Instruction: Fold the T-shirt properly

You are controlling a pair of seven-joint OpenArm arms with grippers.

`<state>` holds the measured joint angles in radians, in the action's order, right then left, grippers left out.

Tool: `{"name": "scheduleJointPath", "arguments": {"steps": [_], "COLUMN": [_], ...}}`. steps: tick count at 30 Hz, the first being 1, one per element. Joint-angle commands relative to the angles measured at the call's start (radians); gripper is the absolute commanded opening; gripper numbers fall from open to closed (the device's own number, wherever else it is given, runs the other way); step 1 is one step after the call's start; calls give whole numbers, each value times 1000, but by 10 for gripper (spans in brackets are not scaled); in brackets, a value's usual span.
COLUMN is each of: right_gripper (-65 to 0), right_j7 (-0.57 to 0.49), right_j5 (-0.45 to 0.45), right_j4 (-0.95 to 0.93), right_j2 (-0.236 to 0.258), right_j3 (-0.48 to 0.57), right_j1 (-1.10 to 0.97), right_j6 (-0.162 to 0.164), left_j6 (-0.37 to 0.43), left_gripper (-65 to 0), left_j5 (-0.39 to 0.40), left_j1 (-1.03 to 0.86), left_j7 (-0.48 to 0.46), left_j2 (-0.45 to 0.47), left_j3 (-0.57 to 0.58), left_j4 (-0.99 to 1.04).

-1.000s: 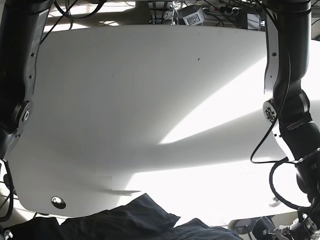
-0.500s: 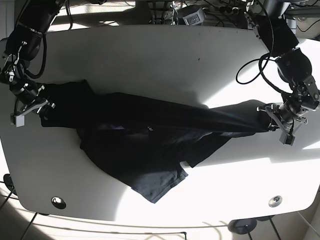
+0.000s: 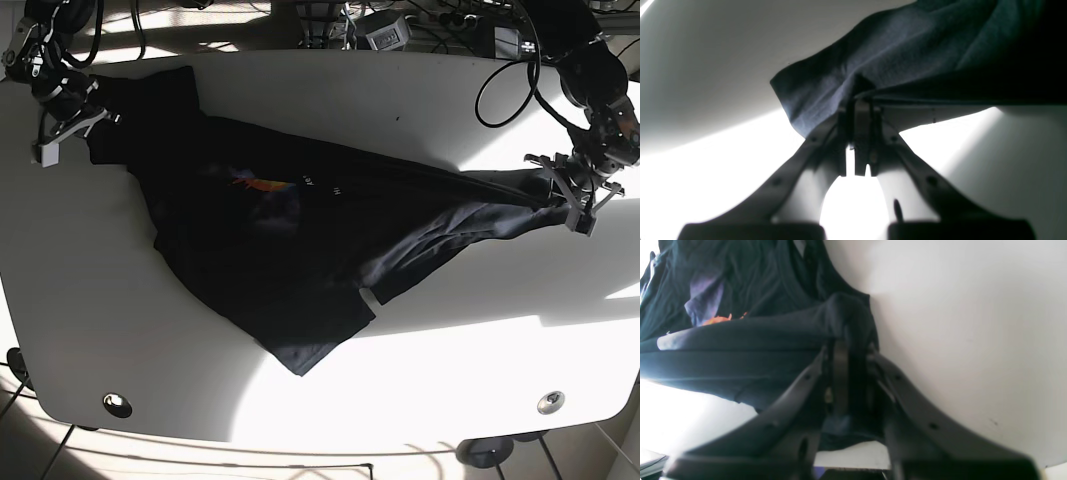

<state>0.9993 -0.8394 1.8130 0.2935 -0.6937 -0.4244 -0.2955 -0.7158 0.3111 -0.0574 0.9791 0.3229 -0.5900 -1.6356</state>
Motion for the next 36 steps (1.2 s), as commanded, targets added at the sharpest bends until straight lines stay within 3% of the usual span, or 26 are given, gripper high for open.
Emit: {"name": "scheduleJointPath", "arguments": {"steps": [1,2,3,5,7,17,21,25,29,31,36], "right_gripper": [-484,-393,-306,-189,-144,-157,-157,-239,-247,-247,-247], "right_j7": [-30,-30,-30,-30,-30,-32,-33,-36,-43,-124,-302], "right_j5": [12,12,15,13,13,21,22,36,203,302,483], "right_j4": [17,18,41,95,147,182,98,-58,-224,-398,-726], "right_j2": [20,0,-10,-32,-47,-37,-12,-7,14,20,22], "right_j3": [-16,-17,-22,-47,-50,-83,32,142,285,385,460], "right_j1": [-3,-3,-3,-17,-24,69,198,391,576,678,793], "right_j6": [6,6,6,6,6,5,5,5,3,-67,-169], "left_j6": [18,18,18,18,18,18,18,18,18,18,18], "left_gripper": [-650,-606,-508,-361,-293,-292,-292,-303,-385,-386,-379], "left_j5": [-17,-17,-17,-10,-10,-8,-8,-16,-11,-17,-17], "left_j1": [14,14,14,15,15,-38,-31,32,47,81,95], "left_j7": [-13,-12,13,70,120,157,157,157,157,157,157], "left_j2": [26,26,26,23,26,49,58,61,60,61,63], "left_j3": [-11,-11,-12,-14,-11,-15,-17,-28,-52,-61,-160], "left_j4": [-21,-21,-24,-27,-38,-257,-259,-249,-226,-170,-87]}}
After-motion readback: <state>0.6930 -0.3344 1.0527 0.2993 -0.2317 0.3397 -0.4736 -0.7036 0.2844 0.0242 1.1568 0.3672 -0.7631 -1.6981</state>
